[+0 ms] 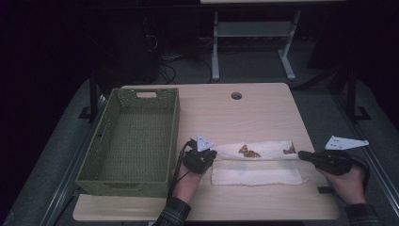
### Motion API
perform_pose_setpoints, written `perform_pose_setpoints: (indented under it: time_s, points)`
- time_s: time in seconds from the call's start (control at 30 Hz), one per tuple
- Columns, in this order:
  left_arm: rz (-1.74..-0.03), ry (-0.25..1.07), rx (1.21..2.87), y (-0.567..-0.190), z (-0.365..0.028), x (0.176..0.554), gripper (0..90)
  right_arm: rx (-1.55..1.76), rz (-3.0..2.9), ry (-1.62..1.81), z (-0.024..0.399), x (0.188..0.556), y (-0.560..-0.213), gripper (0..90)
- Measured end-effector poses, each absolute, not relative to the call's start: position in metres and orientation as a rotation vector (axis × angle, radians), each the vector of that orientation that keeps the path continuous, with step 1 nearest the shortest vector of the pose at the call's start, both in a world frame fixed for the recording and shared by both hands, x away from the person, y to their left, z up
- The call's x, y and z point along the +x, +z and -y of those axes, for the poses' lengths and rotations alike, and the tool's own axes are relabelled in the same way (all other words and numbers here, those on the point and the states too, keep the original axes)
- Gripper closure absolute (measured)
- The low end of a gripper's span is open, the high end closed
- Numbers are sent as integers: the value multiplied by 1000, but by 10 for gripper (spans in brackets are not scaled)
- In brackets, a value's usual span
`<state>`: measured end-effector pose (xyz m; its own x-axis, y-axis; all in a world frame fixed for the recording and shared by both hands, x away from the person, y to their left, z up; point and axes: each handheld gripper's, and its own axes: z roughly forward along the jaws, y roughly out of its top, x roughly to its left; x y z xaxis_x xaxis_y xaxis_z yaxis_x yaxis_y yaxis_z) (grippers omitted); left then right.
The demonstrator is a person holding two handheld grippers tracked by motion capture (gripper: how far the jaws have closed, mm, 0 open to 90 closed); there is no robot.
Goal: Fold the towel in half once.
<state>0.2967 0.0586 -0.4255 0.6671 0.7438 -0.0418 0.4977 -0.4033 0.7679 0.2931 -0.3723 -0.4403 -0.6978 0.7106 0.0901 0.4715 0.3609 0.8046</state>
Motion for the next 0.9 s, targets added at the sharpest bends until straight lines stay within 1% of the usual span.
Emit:
perform_pose_setpoints:
  time_s: [0.37,0.53,0.73,0.9]
  points:
    - [-923,386,2176,-434,-56,280,875,1040,-2414,1193,373,275,-450,875]
    - [-916,355,2223,-440,-58,277,872,1030,-2457,1159,370,268,-456,871]
    - [-906,334,2236,-440,-59,272,872,1019,-2486,1138,369,261,-459,871]
    - [-900,327,2212,-436,-61,265,873,1016,-2477,1163,372,253,-457,872]
